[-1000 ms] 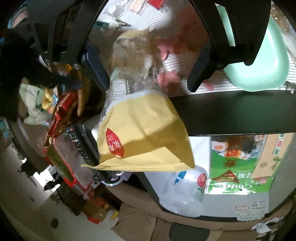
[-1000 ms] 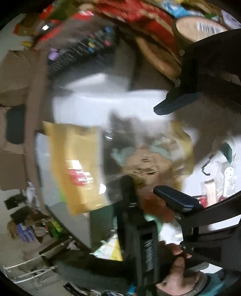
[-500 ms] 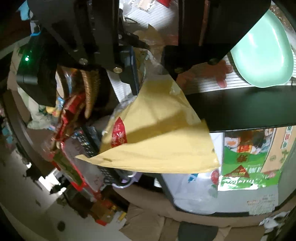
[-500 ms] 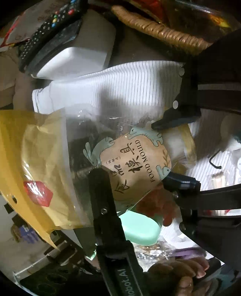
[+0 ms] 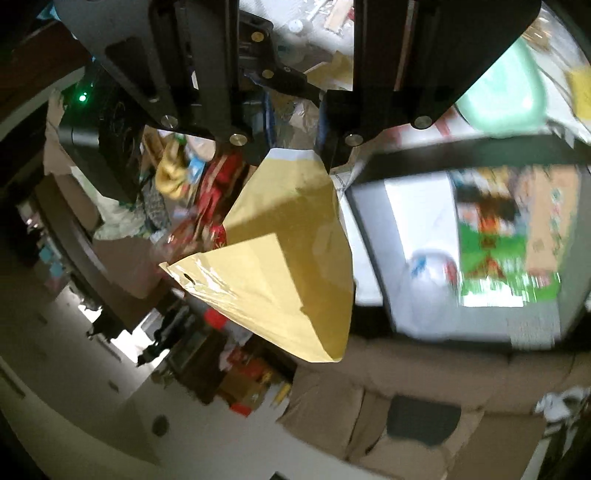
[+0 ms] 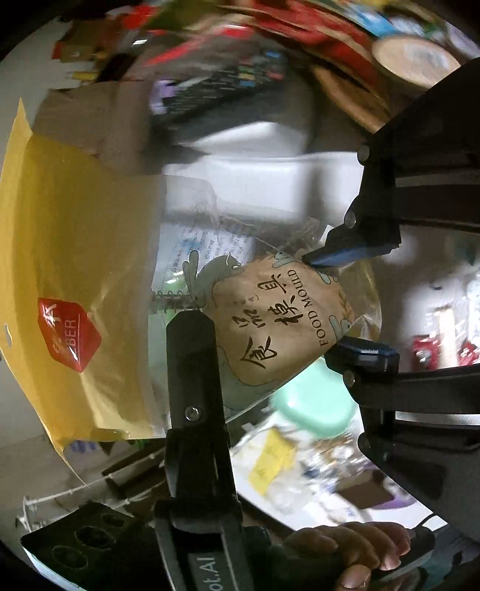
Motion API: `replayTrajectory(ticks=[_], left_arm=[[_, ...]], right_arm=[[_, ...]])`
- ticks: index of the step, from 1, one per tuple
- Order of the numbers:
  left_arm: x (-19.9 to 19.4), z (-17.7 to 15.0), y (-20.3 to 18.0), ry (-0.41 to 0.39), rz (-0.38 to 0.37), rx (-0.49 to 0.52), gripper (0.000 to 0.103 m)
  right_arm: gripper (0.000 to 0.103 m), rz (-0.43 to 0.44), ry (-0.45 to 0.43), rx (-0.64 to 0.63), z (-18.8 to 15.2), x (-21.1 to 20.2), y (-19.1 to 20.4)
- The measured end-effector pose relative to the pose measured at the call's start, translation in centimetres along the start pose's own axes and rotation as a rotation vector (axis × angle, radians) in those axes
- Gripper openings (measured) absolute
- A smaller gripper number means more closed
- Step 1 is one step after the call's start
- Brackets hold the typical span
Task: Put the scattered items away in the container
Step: 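Carry the food mould bag toward the black box with the right gripper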
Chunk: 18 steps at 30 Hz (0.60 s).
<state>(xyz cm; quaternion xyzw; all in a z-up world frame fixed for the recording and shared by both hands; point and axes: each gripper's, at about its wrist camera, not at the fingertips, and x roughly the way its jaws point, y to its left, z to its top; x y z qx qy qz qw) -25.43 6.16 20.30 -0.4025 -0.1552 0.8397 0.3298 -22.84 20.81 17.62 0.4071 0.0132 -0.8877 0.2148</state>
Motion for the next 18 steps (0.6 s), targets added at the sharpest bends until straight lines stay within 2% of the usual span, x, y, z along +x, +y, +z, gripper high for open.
replayTrajectory(ticks=[5, 9, 13, 18], left_arm=[[-3.2, 5.6, 0.2, -0.053, 0.020, 0.037, 0.017], [-2.3, 9.1, 3.4, -0.038, 0.028, -0.018, 0.017], [0.7, 10.2, 8.2, -0.016, 0.038, -0.109, 0.017], [6.1, 8.6, 14.8, 0.056, 0.069, -0.248, 0.017]], right_arm=[[0.036, 0.005, -0.060, -0.051, 6.3, -1.4, 1.4], [0.036, 0.008, -0.045, -0.048, 8.5, 0.0, 1.2], [0.036, 0.029, -0.006, -0.018, 10.4, 3.9, 0.2], [0.035, 0.012, 0.109, -0.028, 9.1, 9.8, 0.1]])
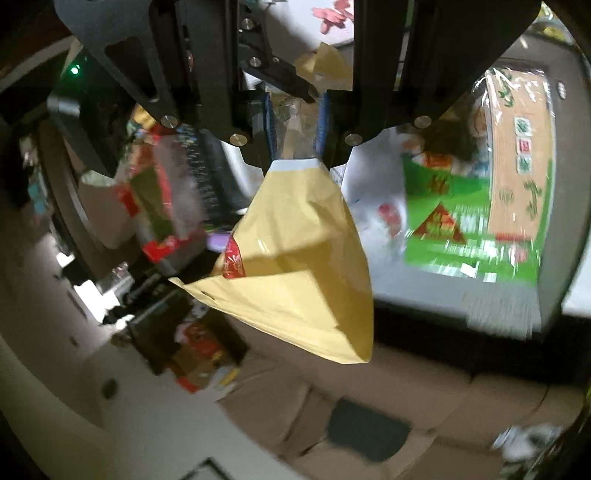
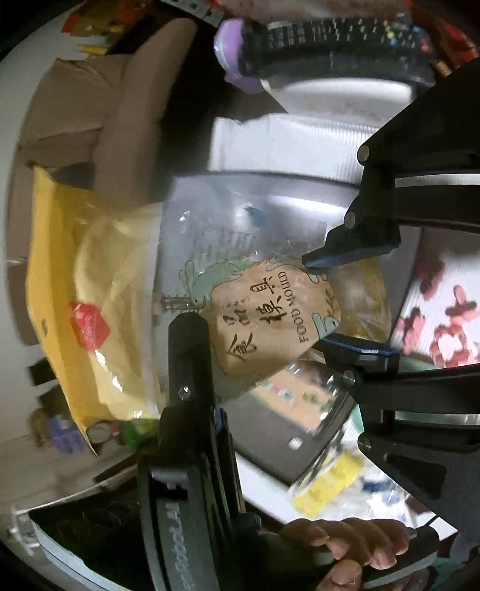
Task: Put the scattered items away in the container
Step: 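Carry the food mould bag toward the black box with the right gripper, then lower the food mould bag into the black box and open the right gripper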
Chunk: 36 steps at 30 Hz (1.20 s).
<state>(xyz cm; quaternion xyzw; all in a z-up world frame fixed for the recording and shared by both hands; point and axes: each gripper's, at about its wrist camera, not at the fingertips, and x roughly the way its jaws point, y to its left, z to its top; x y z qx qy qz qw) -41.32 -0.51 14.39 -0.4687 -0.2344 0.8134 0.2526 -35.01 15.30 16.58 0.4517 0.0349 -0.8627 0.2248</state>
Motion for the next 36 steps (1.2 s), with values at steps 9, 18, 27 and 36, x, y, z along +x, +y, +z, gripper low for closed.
replayTrajectory(ticks=[9, 18, 27, 36], left_arm=[[7.2, -1.7, 7.4, 0.226, 0.379, -0.134, 0.030], [9.2, -1.1, 6.9, 0.299, 0.453, -0.056, 0.037], [12.4, -1.5, 3.9, 0.383, 0.442, -0.041, 0.048], [2.9, -1.8, 5.5, 0.234, 0.430, -0.084, 0.079]], right_arm=[[0.021, -0.122, 0.186, -0.104, -0.3, 5.5, -0.2], [0.022, -0.088, 0.075, -0.020, -0.1, 2.3, -2.7], [0.024, -0.059, 0.064, -0.009, -1.2, 0.9, -3.4], [0.038, -0.027, 0.039, 0.008, -1.6, 0.4, -3.1]])
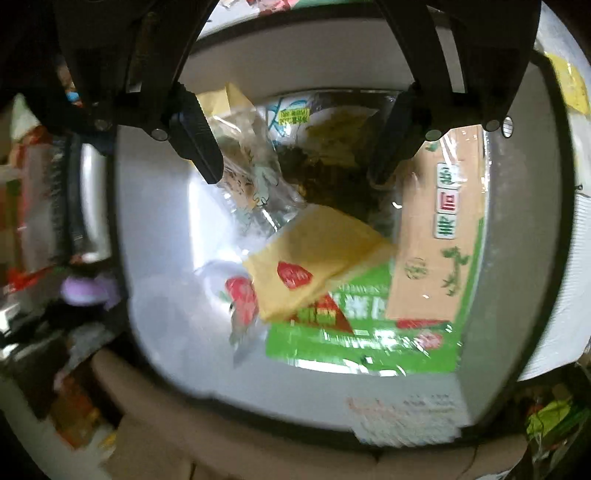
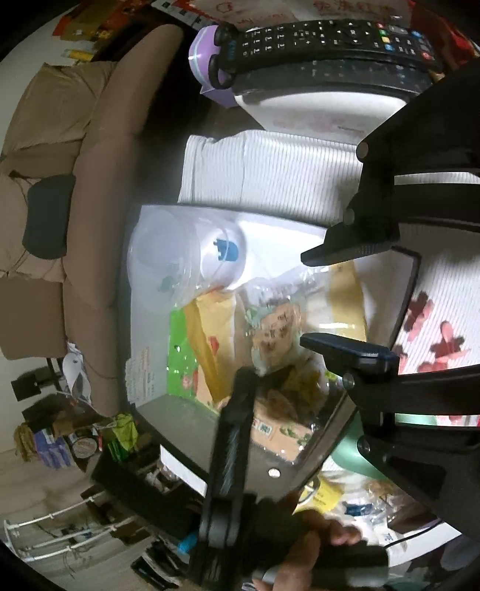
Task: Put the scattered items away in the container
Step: 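Lower the food mould bag into the black box and open the right gripper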
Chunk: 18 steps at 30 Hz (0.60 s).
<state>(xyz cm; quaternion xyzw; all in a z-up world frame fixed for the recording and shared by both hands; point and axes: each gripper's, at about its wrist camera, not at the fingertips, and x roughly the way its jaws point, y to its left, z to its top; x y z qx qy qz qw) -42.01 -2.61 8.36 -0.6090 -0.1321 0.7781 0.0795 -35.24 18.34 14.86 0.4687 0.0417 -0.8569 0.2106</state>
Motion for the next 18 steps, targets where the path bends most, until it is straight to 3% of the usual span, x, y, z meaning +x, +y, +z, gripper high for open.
replayTrajectory(ticks=[6, 11, 15, 18], left_arm=[[-3.9, -2.2, 2.2, -0.084, 0.026, 0.047, 0.079], [-8.6, -7.1, 2.7, -0.185, 0.040, 0.142, 0.080], [-8.8, -8.3, 3.2, -0.219, 0.072, 0.188, 0.080], [-8.5, -8.1, 4.2, -0.221, 0.092, 0.189, 0.080]], right_arm=[[0.038, 0.012, 0.022, -0.025, 0.7, 0.7, 2.0], [0.038, 0.031, 0.071, 0.002, 3.4, 4.2, 3.5], [0.025, 0.008, 0.196, -0.015, 4.8, 9.1, 5.2], [0.026, -0.077, 0.316, -0.071, 4.3, 12.5, 6.1]])
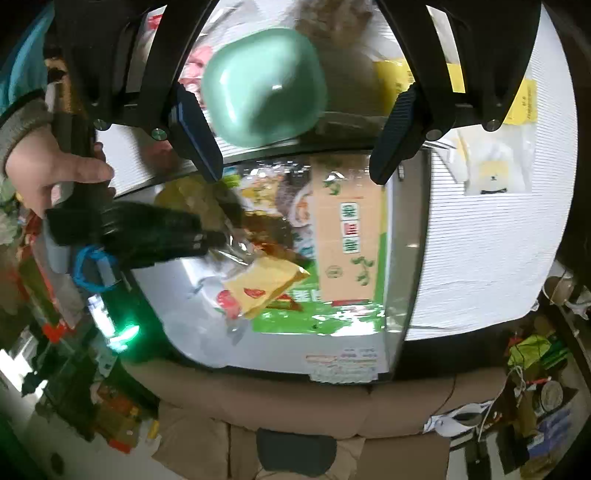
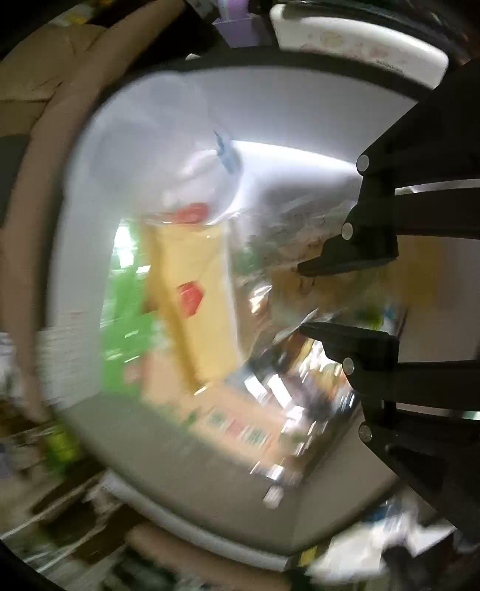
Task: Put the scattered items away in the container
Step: 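Lower the food mould bag into the black box and open the right gripper, then move the right gripper toward the gold-wrapped snack packet on the table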
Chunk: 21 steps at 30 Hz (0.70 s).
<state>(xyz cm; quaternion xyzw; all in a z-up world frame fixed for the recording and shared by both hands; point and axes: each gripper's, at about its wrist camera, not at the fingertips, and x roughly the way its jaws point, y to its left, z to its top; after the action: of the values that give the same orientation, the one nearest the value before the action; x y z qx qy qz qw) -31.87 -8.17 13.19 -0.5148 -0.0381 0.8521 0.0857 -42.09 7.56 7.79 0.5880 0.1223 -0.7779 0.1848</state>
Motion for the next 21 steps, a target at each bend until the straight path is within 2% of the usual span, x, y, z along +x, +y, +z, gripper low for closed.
replayTrajectory(ticks=[1, 3, 5, 6, 8, 9, 10, 12, 15, 17, 19, 21], left_arm=[[0.0, 0.0, 0.3, -0.002, -0.005, -0.007, 0.080], [-0.1, -0.2, 0.8, -0.005, -0.022, -0.018, 0.080], [-0.1, -0.7, 0.9, -0.002, -0.027, -0.012, 0.080], [0.0, -0.9, 0.8, 0.000, -0.023, -0.006, 0.080], [0.0, -1.5, 0.6, 0.000, -0.030, 0.001, 0.080], [0.0, -1.7, 0.4, -0.001, -0.041, 0.004, 0.080], [0.0, -1.9, 0.2, 0.002, -0.047, 0.007, 0.081], [-0.4, -2.4, -0.4, 0.004, -0.047, 0.017, 0.085], [-1.8, -3.5, -1.5, -0.025, -0.048, 0.047, 0.103], [-3.3, -4.7, -2.3, -0.055, -0.038, 0.066, 0.103], [-4.3, -5.9, -2.5, -0.069, -0.036, 0.062, 0.103], [-5.1, -7.2, -2.5, -0.065, -0.050, 0.042, 0.103]], right_arm=[[0.026, -0.053, 0.027, -0.025, 0.2, 0.7, 0.3], [0.026, -0.086, 0.041, -0.027, 0.5, 1.0, 0.2], [0.026, -0.084, 0.053, -0.015, 0.5, 1.0, -0.2], [0.030, -0.081, 0.062, -0.017, 0.5, 0.8, -0.3], [0.031, -0.063, 0.022, -0.029, 0.2, -0.3, -0.1], [0.039, -0.054, -0.028, -0.022, -0.2, -1.7, -0.2], [0.058, -0.036, -0.078, 0.011, -0.6, -3.2, -0.6], [0.074, 0.039, -0.172, 0.073, -1.8, -6.1, -1.6], [0.074, 0.113, -0.246, 0.112, -4.1, -9.7, -2.5], [0.075, 0.145, -0.262, 0.082, -6.5, -11.6, -2.4], [0.084, 0.141, -0.260, 0.049, -8.5, -13.0, -1.6], [0.084, 0.136, -0.267, 0.011, -10.9, -14.1, -0.7]])
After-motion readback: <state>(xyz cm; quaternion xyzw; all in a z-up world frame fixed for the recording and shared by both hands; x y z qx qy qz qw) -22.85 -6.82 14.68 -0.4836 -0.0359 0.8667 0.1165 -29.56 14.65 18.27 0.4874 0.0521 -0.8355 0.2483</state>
